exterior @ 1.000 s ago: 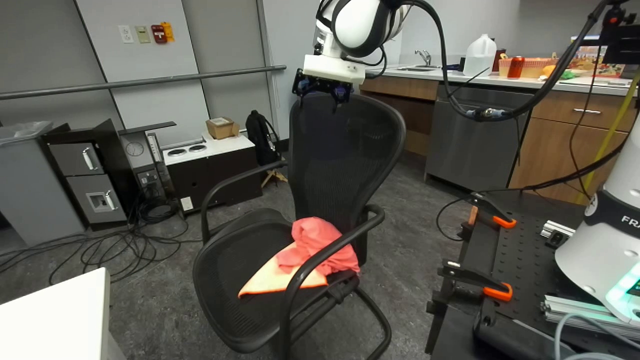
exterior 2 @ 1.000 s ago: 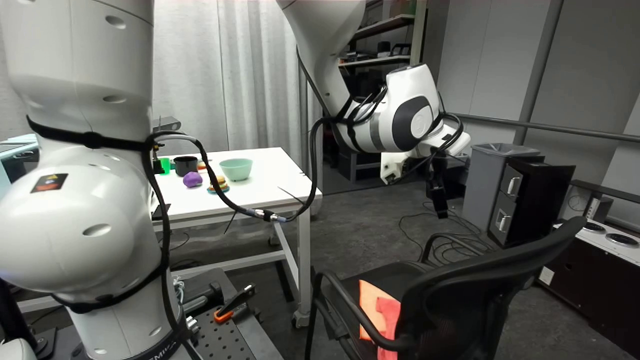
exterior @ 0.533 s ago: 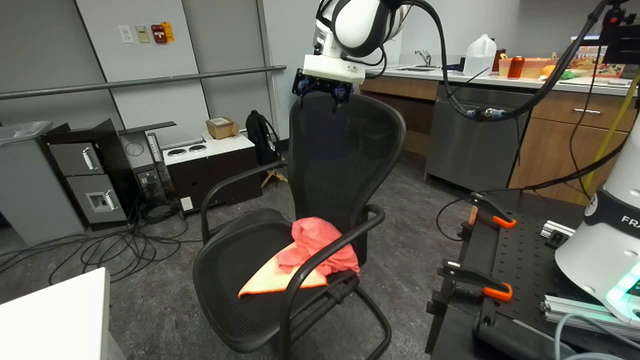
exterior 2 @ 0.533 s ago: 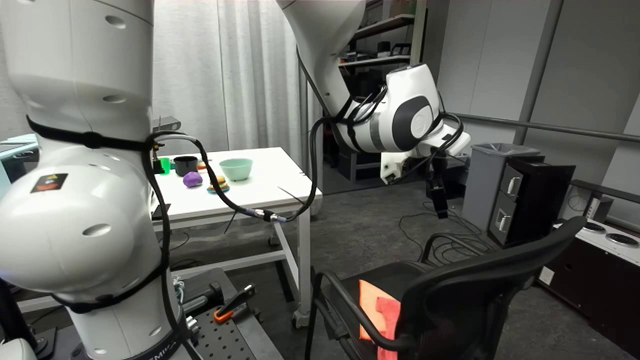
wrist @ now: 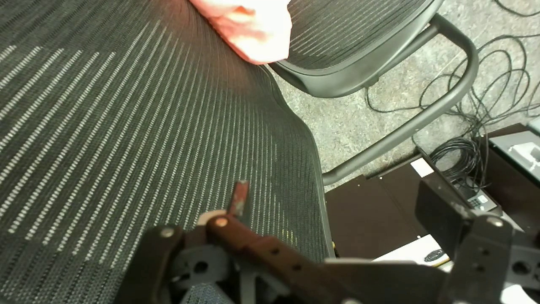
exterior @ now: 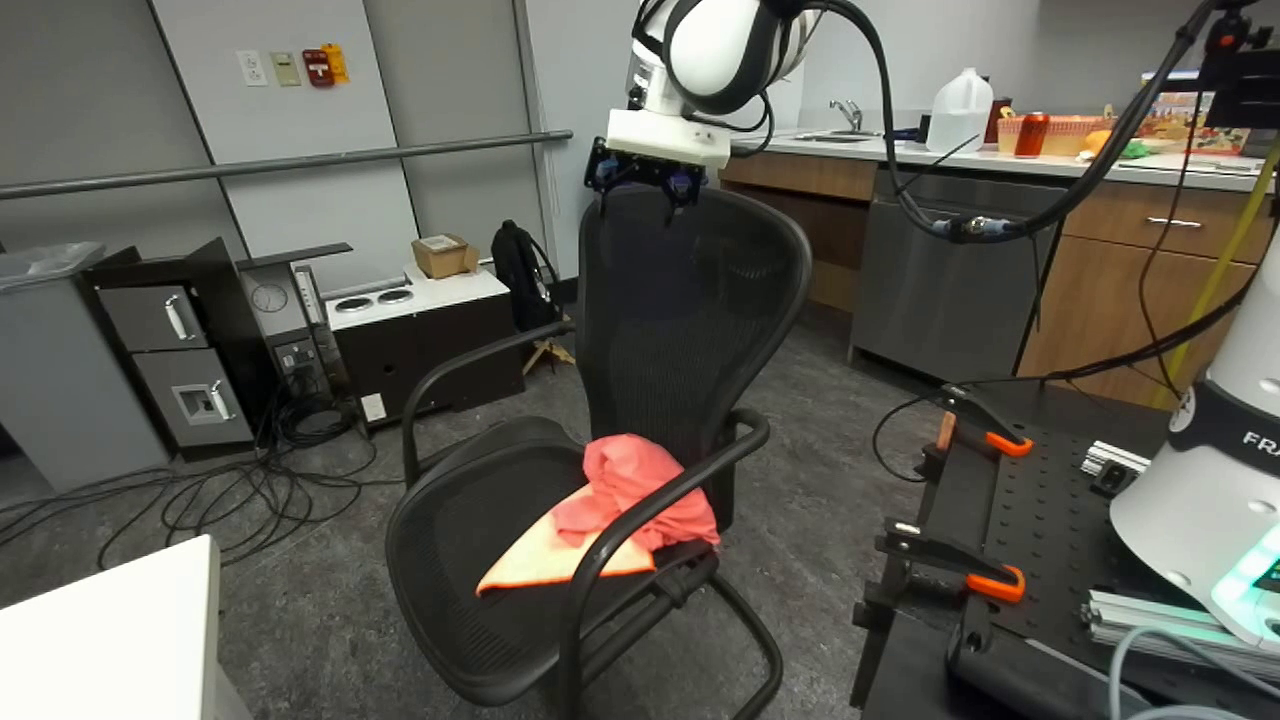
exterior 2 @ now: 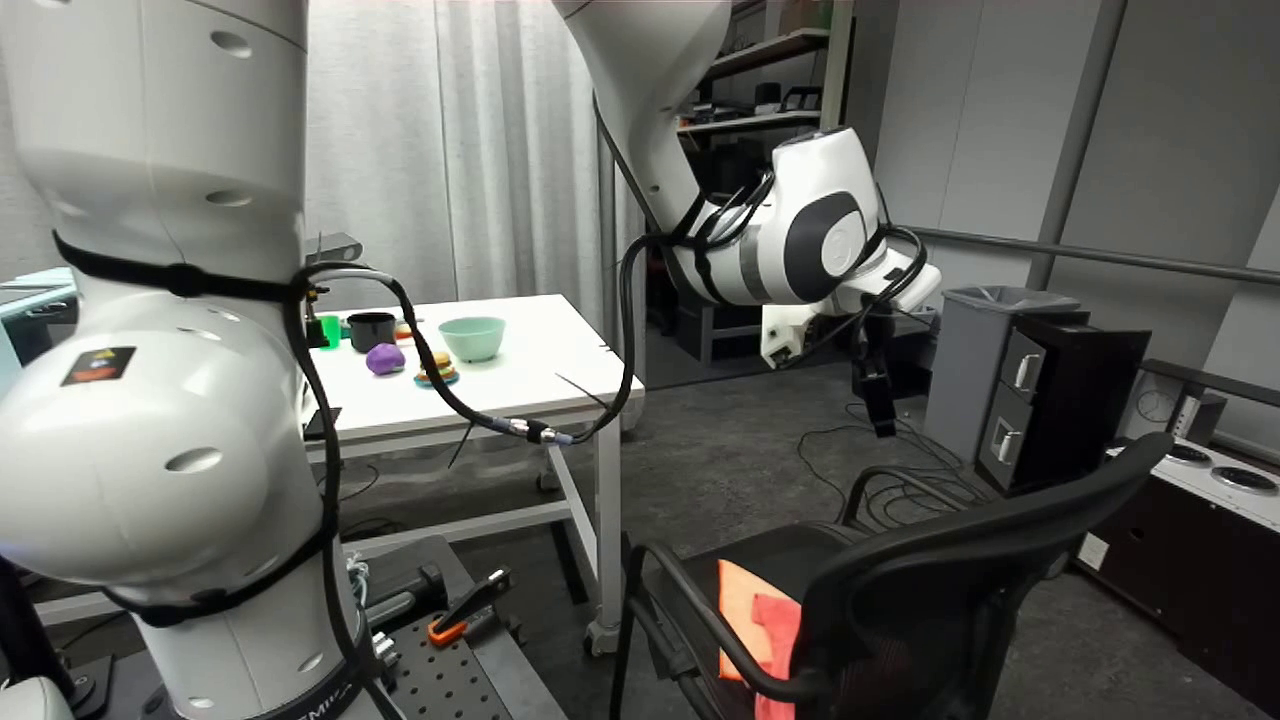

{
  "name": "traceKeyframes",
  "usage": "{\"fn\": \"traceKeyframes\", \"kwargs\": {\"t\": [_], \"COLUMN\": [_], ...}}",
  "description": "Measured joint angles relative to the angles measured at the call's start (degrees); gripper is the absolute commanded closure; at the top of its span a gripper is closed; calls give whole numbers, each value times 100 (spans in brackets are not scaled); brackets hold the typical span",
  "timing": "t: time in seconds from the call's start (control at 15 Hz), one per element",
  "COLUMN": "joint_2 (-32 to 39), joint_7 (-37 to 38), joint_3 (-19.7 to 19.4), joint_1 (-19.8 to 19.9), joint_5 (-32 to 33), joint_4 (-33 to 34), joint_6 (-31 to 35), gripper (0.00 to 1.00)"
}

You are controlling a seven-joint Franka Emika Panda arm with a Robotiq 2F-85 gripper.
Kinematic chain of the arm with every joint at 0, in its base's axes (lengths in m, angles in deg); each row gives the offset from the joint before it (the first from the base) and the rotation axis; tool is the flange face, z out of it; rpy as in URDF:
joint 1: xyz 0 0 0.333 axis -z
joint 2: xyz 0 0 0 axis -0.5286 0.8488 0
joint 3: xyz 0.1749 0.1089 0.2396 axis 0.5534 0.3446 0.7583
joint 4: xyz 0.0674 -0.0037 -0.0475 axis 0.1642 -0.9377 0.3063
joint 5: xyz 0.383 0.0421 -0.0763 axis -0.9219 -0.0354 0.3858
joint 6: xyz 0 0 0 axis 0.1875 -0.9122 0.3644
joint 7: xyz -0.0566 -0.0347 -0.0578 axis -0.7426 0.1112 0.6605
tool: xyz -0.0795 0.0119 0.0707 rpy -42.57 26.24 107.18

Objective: Remove the orange sweatshirt from the backrest of the black chair and put it on the seat of the chair

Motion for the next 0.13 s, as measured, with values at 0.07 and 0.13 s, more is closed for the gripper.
{"fn": "traceKeyframes", "kwargs": {"t": [0.07, 0.13], "joint_2": [0, 0], "joint_7": [0, 0], "joint_3": [0, 0], "joint_1": [0, 0], "joint_5": [0, 0], "joint_4": [0, 0], "joint_6": [0, 0], "gripper": [0, 0]}}
